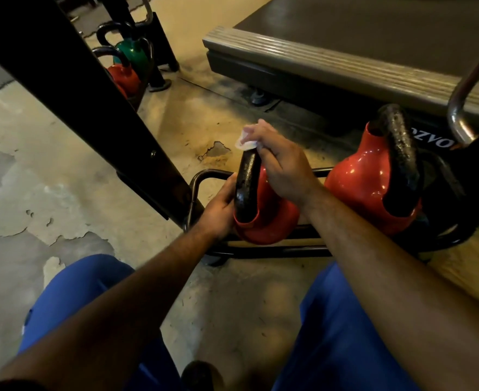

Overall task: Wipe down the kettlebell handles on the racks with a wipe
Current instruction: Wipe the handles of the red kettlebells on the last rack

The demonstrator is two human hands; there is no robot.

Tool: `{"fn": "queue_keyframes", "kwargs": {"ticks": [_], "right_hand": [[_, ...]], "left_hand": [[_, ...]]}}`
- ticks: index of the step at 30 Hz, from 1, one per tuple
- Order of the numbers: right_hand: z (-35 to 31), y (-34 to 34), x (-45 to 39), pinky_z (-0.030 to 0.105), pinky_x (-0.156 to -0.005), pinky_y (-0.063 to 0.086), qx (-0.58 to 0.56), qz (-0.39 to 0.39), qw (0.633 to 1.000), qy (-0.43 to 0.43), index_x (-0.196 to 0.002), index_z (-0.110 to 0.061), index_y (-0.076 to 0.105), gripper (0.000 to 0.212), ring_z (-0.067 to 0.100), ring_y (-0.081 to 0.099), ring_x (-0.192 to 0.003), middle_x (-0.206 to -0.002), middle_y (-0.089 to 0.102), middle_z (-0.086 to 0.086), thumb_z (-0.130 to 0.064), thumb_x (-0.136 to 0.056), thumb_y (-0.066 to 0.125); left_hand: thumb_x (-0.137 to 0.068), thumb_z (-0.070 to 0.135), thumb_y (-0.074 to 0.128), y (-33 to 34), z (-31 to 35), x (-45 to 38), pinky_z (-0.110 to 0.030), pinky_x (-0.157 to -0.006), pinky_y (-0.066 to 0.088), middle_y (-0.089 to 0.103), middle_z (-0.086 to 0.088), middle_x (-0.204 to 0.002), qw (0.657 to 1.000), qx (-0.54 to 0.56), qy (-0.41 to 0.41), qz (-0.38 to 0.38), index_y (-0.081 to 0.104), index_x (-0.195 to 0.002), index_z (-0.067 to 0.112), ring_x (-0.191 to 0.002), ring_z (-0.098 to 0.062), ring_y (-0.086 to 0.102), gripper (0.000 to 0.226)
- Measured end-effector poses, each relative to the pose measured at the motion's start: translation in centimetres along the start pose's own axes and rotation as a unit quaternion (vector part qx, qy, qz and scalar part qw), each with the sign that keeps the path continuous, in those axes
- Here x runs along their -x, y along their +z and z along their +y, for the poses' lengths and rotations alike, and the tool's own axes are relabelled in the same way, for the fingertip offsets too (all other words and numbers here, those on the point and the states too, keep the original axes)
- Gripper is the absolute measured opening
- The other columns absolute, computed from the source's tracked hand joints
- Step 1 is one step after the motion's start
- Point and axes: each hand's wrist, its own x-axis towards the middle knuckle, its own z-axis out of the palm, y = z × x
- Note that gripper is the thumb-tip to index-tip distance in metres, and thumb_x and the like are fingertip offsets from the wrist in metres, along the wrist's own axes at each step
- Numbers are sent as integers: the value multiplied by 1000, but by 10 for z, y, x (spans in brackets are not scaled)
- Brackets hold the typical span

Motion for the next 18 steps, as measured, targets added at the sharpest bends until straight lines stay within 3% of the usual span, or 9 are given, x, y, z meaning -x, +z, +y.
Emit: {"fn": "queue_keyframes", "kwargs": {"ticks": [2,5,8,10,11,13,15,17,18], "right_hand": [[-14,7,9,43,-124,24,24,-21,999,-7,-114,-18,70,32,16,32,-148,-142,58,-1,-12,-97,44],[-23,4,34,44,-124,24,53,-70,993,-85,-114,-15,70,31,18,37,-146,-138,62,2,-8,-95,47],[-14,-7,31,49,-119,31,74,-72,989,-103,-119,-11,68,30,22,41,-145,-138,62,4,-7,-96,48],[-14,-6,26,51,-118,33,83,-51,993,-73,-122,-12,67,32,21,40,-145,-140,60,3,-9,-98,47],[-18,-2,27,51,-118,32,89,-45,993,-63,-123,-11,67,33,22,38,-146,-141,60,4,-11,-98,45],[-27,9,43,49,-121,29,105,-49,990,-86,-122,-9,66,35,23,37,-147,-140,60,7,-12,-97,43],[-32,11,62,45,-122,25,119,-86,979,-142,-119,-8,67,32,24,37,-147,-139,60,10,-9,-98,44],[-28,3,63,46,-121,27,143,-110,968,-176,-120,-7,67,30,26,38,-146,-140,60,11,-8,-99,45],[-27,0,57,48,-120,30,154,-106,967,-172,-120,-8,67,30,26,39,-146,-140,60,10,-9,-100,45]], "left_hand": [[-98,20,55,-1,-1,0,-15,-83,51,59,-3,-128,1000,6,10,-1,50,-136,21,-115,-13,59,38],[-100,13,50,1,2,4,-21,-93,49,60,0,-124,999,-5,30,-11,57,-126,25,-115,-8,59,30],[-102,11,48,-2,4,4,-30,-102,45,56,-11,-135,999,-21,20,-18,49,-138,5,-125,-15,54,37],[-101,24,52,-4,0,1,-39,-114,37,45,-11,-149,999,-31,24,-13,39,-148,9,-139,-21,41,51],[-101,26,51,-4,-2,0,-35,-113,38,44,-12,-149,999,-29,9,-23,37,-149,9,-139,-20,41,53],[-104,19,43,-4,-5,-3,-18,-95,48,57,-16,-130,999,-11,-6,-29,38,-144,-1,-123,-8,56,45],[-107,13,36,1,-9,-9,-5,-76,46,61,0,-107,1000,2,1,-28,42,-138,-3,-98,6,63,35],[-106,21,42,1,-16,-11,-5,-74,46,60,5,-104,1000,6,2,-31,44,-137,2,-104,-7,62,37],[-104,27,46,0,-14,-11,-11,-80,50,62,1,-109,1000,10,-6,-22,45,-138,5,-108,-14,60,41]]}}
